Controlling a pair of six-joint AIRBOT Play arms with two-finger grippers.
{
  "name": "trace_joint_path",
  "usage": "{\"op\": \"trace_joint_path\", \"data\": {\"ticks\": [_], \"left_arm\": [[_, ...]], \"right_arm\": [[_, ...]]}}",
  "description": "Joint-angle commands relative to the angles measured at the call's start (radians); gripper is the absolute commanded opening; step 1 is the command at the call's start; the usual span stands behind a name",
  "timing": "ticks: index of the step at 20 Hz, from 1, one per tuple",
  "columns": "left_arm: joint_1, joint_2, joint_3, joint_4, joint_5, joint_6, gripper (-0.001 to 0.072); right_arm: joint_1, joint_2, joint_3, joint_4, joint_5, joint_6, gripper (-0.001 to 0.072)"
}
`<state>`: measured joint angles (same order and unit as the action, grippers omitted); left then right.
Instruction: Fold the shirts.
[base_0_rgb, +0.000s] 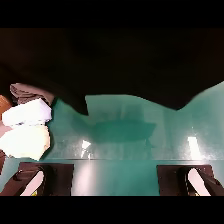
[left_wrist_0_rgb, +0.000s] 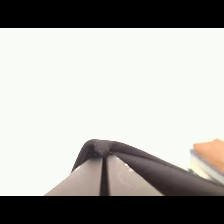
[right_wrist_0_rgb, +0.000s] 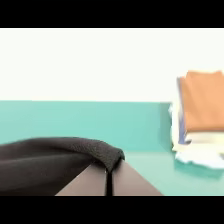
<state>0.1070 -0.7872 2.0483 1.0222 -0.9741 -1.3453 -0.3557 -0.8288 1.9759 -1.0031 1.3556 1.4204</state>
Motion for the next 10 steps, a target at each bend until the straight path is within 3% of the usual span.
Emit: {"op": "trace_joint_path", "data": {"ticks": [1, 6, 10], "left_arm": [[0.0, -0.011, 0.073, 0.002, 0.011, -0.003, 0.0023], [0.0, -0.08, -0.147, -0.007, -0.101, -0.02, 0.0023], [0.0, -0.224, -0.356, -0.014, -0.198, -0.019, 0.0024]], "right_arm": [[-0.001, -0.088, 0.22, -0.057, 0.072, 0.032, 0.0013], [-0.001, -0.153, 0.023, -0.063, 0.105, 0.038, 0.0013], [0.057, -0.312, -0.155, -0.105, 0.206, 0.035, 0.0013]]}}
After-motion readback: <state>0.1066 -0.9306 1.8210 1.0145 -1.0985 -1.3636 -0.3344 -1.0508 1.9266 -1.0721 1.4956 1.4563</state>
